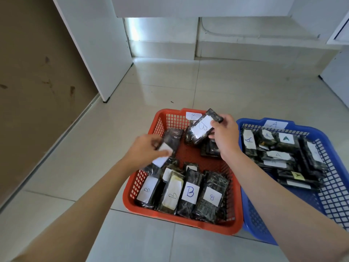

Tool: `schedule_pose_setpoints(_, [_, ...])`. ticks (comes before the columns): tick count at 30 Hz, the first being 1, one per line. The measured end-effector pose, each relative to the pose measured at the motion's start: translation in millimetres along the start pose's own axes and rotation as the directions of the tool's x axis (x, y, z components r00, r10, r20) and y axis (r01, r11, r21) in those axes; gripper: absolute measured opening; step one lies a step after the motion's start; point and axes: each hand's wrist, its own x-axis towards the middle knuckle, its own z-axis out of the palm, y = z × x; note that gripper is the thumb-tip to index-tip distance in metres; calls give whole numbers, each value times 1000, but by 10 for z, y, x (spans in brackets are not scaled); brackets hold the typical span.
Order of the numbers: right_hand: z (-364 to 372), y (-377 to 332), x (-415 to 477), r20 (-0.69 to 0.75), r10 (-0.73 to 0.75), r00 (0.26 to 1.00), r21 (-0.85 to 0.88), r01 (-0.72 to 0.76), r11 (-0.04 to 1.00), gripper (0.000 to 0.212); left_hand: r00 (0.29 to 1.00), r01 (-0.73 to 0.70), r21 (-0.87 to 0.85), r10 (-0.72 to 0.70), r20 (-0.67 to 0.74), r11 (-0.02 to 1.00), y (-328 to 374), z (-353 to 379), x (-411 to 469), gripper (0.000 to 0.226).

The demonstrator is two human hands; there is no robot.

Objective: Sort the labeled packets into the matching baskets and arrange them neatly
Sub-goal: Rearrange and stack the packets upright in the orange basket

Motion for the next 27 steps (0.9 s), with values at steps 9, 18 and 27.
schedule_pose_setpoints(9, [44,45,-64,138,-242,960,-159,263,952,20,868,57,-585,-330,-372,809,-6,-27,331,20])
schedule_pose_setpoints(18, [853,126,78,429,-58,901,-397,246,884,31,820,90,-567,-384,-424,819,-178,186,499,9])
schedule_pose_setpoints(27, [950,211,68,515,34,856,-429,224,875,47,818,64,-645,-410,-403,761,-320,196,436,16])
